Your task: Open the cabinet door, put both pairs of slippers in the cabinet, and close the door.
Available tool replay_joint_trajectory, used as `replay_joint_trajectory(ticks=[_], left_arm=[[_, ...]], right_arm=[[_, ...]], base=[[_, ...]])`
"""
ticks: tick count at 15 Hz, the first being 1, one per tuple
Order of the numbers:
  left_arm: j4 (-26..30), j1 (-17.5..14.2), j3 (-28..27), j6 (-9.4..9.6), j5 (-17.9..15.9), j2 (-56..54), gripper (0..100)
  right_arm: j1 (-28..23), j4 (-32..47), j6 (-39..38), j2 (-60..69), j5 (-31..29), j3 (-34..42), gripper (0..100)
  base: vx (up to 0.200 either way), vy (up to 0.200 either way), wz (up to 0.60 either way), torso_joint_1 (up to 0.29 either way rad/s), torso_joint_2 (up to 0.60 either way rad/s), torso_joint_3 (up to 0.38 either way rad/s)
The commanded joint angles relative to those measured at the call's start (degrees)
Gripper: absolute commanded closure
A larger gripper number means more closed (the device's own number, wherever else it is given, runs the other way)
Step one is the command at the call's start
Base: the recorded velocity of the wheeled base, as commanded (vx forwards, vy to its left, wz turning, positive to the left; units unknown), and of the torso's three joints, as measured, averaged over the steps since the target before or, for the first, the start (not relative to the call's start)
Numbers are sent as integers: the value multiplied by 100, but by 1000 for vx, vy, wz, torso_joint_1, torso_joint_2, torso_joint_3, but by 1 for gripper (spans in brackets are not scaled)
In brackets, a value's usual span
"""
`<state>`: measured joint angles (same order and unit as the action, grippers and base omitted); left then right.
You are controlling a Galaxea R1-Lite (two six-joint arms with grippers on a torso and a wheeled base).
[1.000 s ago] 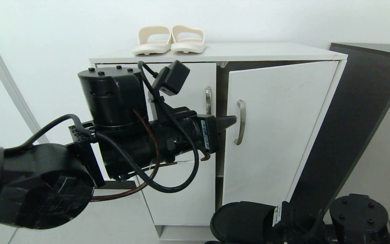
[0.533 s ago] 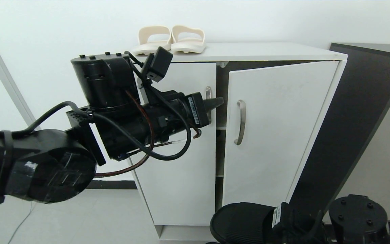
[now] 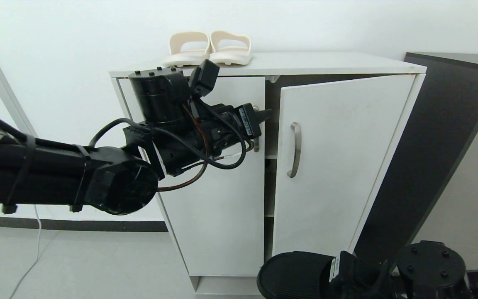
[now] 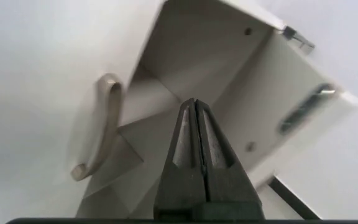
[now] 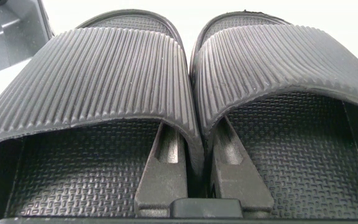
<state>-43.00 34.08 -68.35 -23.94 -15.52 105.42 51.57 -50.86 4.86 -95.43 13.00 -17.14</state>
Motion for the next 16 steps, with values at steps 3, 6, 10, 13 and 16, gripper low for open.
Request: replay_joint_trajectory(ticks=[3,6,10,13,16], left_arm=[[-7,-7,15,12,23,224,100],[-16,-7,41,48,31,294,100],[-16,10,68,144,40,321,100],[-244,705,402,522,146,242,100],[-499,1135,472,672,550,198,100]], right_arm=[[99,-3,-29,-72,-8,0,100],[249,6,-47,-72,-8,44,100],[398,-3,-47,-72,-8,123,100],[468,-3,-56,-72,1,176,100],[591,-12,-47,-20,1,246,100]], base=[[0,0,0,0,0,0],[0,0,0,0,0,0],[-200,0,0,6,4,1],[-200,0,0,-1,4,5],[-200,0,0,2,-4,2]])
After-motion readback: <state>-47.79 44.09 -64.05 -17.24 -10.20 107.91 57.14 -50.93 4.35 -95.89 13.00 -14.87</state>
